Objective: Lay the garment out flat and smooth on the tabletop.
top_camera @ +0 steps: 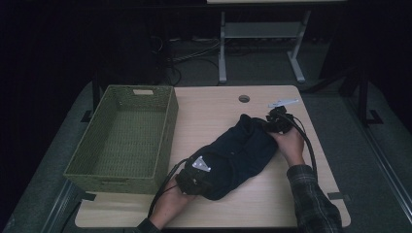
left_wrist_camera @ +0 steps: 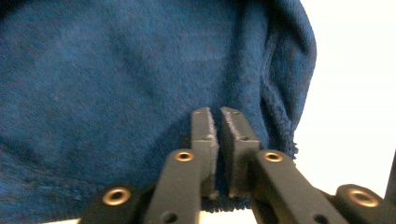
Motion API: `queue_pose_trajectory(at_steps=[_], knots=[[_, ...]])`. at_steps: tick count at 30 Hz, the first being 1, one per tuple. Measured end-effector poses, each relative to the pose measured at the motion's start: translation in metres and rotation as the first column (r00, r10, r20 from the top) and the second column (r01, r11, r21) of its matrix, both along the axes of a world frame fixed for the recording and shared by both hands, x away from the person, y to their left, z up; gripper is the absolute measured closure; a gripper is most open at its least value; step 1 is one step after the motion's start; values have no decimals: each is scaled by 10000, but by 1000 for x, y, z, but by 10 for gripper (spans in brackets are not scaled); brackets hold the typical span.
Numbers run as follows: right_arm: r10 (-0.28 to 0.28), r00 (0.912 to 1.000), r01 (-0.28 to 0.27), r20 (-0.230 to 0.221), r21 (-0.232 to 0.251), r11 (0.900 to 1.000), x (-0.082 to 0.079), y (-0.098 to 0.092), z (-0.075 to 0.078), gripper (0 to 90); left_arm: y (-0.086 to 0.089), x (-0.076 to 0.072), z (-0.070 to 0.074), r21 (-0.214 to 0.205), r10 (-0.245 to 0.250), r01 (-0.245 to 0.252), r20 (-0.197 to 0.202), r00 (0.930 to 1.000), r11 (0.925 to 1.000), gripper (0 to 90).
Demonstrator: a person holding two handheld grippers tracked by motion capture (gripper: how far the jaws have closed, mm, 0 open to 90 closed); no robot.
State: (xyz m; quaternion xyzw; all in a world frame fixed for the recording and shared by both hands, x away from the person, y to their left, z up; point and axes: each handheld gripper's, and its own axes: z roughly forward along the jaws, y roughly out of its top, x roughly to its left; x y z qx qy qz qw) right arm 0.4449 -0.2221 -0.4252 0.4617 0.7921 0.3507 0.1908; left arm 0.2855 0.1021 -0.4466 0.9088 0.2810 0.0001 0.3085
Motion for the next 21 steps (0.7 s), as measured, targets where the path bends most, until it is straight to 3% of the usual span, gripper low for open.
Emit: queue_pose_trajectory(at_steps=[3, 6, 9, 11, 14, 21], knots=[[25, 9998, -31, 195, 311, 9995, -9, -3, 8, 469, 1, 1, 10, -386, 238, -224, 360, 9991, 9990, 775], [48, 9991, -76, 425, 643, 9979, -23, -5, 18, 531, 1, 5, 21, -498, 302, -266, 734, 9968, 9984, 770], [360, 9989, -392, 307, 1107, 9931, -39, -8, 23, 683, -2, 11, 30, -501, 405, -358, 956, 9946, 9981, 812], [636, 9967, -692, 509, 1158, 9909, -53, -7, 24, 790, -4, 17, 33, -481, 432, -385, 997, 9941, 9981, 880], [1180, 9923, -1217, 383, 1135, 9861, -70, -2, 22, 895, -10, 30, 36, -291, 616, -587, 1137, 9916, 9979, 900], [1890, 9818, -1900, 201, 1215, 9742, -107, 7, 10, 900, -19, 64, 42, -112, 1086, -1082, 1618, 9808, 9941, 899]])
